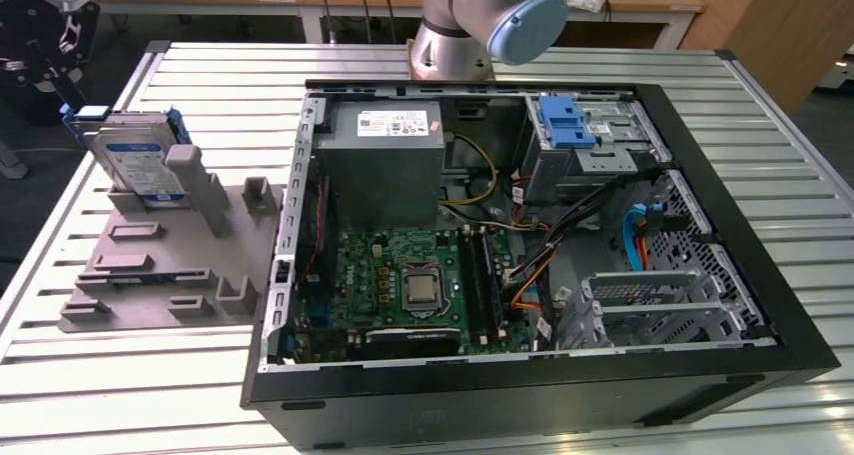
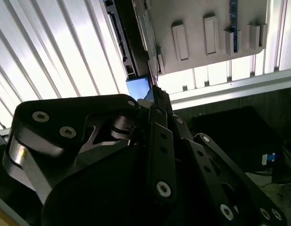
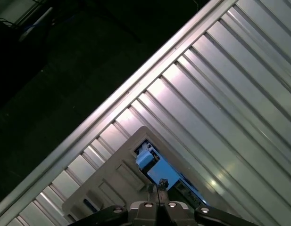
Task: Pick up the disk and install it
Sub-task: 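Pick up the disk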
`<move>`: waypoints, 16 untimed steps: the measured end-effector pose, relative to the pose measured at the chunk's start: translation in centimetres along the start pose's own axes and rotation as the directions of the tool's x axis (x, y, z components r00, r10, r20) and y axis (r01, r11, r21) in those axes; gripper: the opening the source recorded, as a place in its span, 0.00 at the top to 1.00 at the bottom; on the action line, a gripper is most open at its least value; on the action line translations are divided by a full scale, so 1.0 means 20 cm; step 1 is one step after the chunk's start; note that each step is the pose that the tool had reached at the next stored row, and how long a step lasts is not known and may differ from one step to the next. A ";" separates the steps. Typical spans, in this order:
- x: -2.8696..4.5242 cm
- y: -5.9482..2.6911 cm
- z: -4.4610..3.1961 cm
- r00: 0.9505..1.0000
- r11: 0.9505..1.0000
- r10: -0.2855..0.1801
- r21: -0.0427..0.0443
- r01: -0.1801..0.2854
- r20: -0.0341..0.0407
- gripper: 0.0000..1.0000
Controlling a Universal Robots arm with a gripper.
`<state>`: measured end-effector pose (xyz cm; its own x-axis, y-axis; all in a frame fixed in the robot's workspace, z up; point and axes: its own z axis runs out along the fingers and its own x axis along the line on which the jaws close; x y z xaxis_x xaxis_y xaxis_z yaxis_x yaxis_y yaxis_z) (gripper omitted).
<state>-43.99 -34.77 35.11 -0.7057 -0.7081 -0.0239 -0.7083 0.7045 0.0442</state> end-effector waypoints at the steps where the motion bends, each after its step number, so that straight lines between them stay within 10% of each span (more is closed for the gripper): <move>1: 0.000 0.000 0.000 1.000 1.000 -0.008 0.000 0.008 0.000 0.89; 16: 0.000 0.000 0.000 0.988 0.988 -0.153 -0.004 0.153 -0.007 0.89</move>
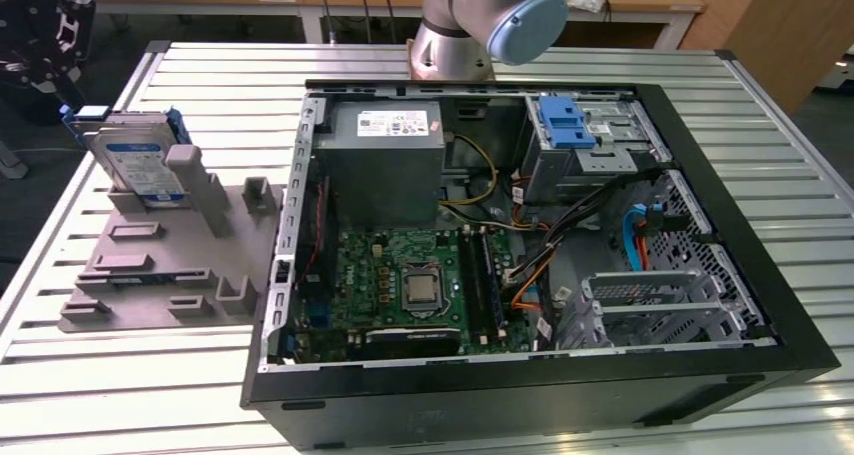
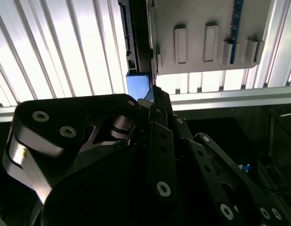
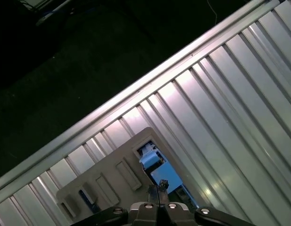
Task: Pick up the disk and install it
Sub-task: 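Pick up the disk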
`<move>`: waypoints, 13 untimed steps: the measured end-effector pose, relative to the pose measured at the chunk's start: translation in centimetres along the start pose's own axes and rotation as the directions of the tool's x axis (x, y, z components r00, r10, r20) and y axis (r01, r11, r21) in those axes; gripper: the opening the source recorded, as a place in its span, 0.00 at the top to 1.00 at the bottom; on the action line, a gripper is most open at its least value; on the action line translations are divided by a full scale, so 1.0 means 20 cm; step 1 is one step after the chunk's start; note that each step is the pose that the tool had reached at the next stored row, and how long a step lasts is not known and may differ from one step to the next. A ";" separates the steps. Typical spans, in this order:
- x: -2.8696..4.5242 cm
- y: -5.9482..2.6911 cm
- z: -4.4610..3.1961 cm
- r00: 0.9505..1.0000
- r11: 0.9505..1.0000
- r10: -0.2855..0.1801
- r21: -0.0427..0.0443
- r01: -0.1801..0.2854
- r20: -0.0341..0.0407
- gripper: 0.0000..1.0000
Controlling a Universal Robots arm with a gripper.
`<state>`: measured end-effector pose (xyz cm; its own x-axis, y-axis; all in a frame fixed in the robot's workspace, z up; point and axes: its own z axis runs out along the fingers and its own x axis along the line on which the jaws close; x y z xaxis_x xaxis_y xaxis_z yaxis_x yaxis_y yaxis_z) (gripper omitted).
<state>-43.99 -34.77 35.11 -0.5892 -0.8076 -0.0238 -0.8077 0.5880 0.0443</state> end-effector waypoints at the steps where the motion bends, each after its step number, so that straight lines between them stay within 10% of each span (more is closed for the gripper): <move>1: 0.000 0.000 0.000 1.000 1.000 -0.006 0.000 0.006 0.000 0.89; 13: 0.000 0.000 0.000 1.000 1.000 -0.024 -0.001 0.024 -0.001 0.89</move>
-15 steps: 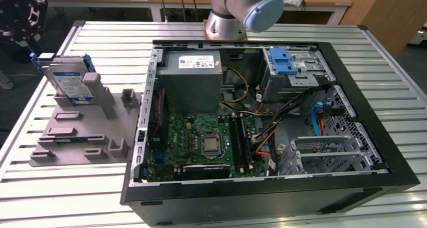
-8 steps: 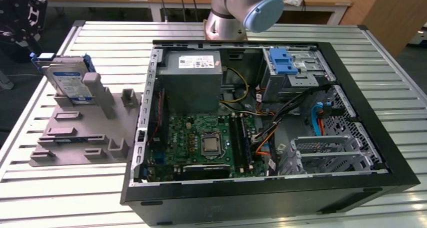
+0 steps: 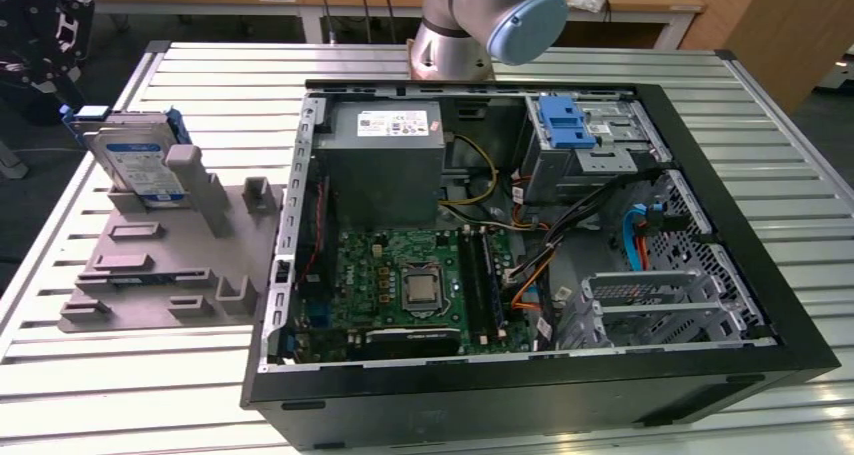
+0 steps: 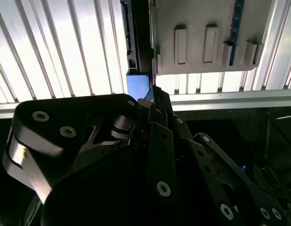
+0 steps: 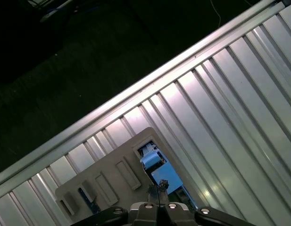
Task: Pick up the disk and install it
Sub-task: 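Pick up the disk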
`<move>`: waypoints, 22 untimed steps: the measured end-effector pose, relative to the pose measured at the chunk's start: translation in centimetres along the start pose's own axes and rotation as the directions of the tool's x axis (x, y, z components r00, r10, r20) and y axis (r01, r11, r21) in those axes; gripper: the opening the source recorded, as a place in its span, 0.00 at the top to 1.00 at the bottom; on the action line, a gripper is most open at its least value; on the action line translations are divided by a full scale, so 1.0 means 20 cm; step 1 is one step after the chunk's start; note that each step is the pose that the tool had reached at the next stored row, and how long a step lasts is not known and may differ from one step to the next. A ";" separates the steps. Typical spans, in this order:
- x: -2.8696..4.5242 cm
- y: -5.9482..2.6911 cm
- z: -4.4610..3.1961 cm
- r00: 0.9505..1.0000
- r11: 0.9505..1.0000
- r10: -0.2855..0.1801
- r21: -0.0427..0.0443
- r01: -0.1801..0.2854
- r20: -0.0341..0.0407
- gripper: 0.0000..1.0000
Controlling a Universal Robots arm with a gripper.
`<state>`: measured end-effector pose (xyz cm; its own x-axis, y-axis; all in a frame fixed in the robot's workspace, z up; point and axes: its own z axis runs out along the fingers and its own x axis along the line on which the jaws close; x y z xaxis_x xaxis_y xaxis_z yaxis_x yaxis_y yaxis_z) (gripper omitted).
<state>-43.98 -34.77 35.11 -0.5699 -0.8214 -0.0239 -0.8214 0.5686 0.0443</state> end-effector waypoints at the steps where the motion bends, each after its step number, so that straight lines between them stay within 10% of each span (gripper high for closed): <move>1: 0.000 0.000 0.000 1.000 1.000 -0.001 0.000 0.001 0.000 0.89; 22: 0.000 0.000 0.000 0.990 0.990 -0.138 -0.004 0.138 -0.006 0.89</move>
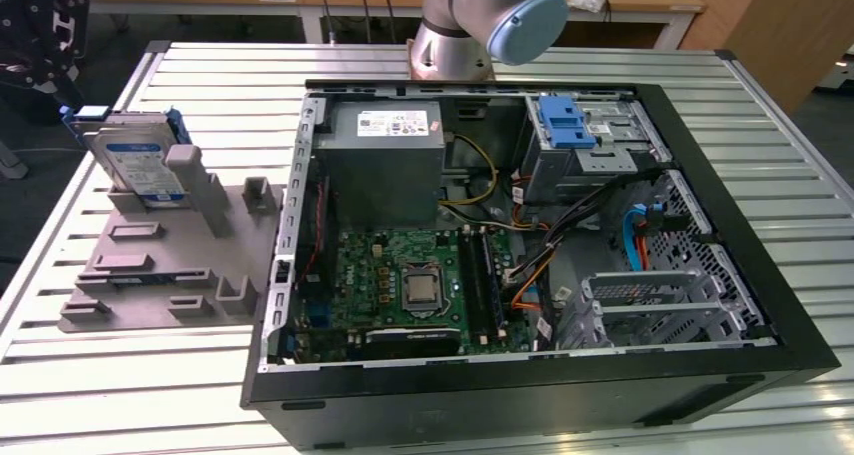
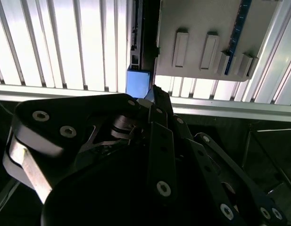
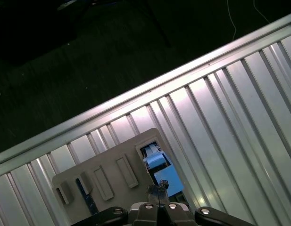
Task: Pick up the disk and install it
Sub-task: 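Pick up the disk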
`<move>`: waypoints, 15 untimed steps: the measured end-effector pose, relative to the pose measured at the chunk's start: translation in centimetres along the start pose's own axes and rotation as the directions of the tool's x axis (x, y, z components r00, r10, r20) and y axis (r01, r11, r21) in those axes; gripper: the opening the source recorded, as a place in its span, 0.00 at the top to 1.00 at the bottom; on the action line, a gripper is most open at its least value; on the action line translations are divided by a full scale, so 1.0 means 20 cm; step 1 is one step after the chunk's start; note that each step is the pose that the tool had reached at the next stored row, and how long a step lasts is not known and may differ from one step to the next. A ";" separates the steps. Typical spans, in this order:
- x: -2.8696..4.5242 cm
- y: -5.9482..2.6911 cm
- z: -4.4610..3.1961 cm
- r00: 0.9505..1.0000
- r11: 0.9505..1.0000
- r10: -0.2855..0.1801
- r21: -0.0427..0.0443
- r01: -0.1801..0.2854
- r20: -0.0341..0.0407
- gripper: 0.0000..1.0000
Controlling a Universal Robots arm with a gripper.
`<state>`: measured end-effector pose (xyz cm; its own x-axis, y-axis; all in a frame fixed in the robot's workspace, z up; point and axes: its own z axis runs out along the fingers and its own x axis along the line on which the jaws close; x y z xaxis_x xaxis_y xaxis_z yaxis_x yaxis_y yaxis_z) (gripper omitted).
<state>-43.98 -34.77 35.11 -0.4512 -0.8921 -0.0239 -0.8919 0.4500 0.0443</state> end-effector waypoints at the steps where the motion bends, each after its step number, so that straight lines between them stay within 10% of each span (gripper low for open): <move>1: 0.000 0.000 0.000 1.000 1.000 0.000 0.000 0.000 0.000 0.89; 15: 0.000 0.000 0.000 0.999 0.999 -0.042 -0.001 0.042 -0.002 0.89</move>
<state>-43.98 -34.77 35.11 -0.4133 -0.9103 -0.0239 -0.9101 0.4120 0.0443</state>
